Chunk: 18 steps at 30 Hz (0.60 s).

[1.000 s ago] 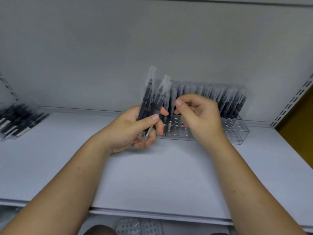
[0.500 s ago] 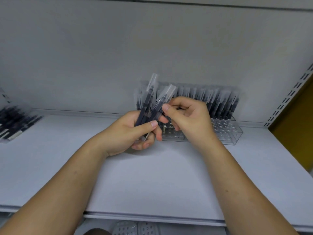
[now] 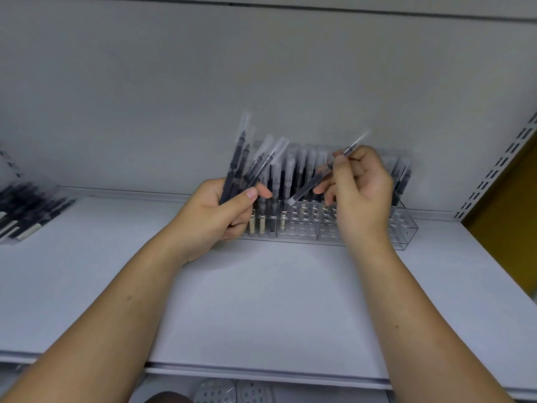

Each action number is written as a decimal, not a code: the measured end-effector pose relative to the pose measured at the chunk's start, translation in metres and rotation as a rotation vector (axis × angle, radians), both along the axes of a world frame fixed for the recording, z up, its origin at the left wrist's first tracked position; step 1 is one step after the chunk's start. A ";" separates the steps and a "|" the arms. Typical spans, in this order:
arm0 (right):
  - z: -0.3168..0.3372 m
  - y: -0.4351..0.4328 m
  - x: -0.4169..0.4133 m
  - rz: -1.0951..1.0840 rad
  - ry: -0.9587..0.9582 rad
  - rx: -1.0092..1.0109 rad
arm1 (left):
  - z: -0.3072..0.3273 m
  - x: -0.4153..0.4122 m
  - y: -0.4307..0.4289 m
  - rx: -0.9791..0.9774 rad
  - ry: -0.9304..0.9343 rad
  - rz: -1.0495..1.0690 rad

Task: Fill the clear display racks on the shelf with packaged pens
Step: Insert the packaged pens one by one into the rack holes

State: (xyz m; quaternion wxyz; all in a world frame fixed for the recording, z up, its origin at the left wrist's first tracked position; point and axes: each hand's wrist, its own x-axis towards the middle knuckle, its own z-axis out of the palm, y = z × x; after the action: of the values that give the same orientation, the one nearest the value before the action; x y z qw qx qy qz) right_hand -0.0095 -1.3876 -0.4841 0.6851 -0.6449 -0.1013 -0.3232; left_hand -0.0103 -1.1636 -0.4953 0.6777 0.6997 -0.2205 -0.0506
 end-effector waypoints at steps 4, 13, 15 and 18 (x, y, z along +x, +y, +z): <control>-0.007 0.004 0.002 0.011 0.000 -0.208 | -0.001 0.000 -0.001 -0.018 -0.010 -0.005; -0.016 0.009 0.001 0.057 0.029 -0.532 | 0.001 0.001 0.001 -0.101 0.002 -0.076; -0.017 0.010 0.000 0.061 0.038 -0.623 | 0.001 0.002 0.001 -0.111 0.001 -0.086; -0.018 0.009 0.000 0.061 0.054 -0.669 | 0.001 0.002 0.000 -0.098 0.003 -0.090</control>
State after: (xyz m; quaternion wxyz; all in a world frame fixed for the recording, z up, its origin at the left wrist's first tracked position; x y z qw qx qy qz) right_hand -0.0094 -1.3783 -0.5020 0.4472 -0.8390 -0.2031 -0.2343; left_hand -0.0087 -1.1632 -0.4945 0.7087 0.6548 -0.2528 -0.0714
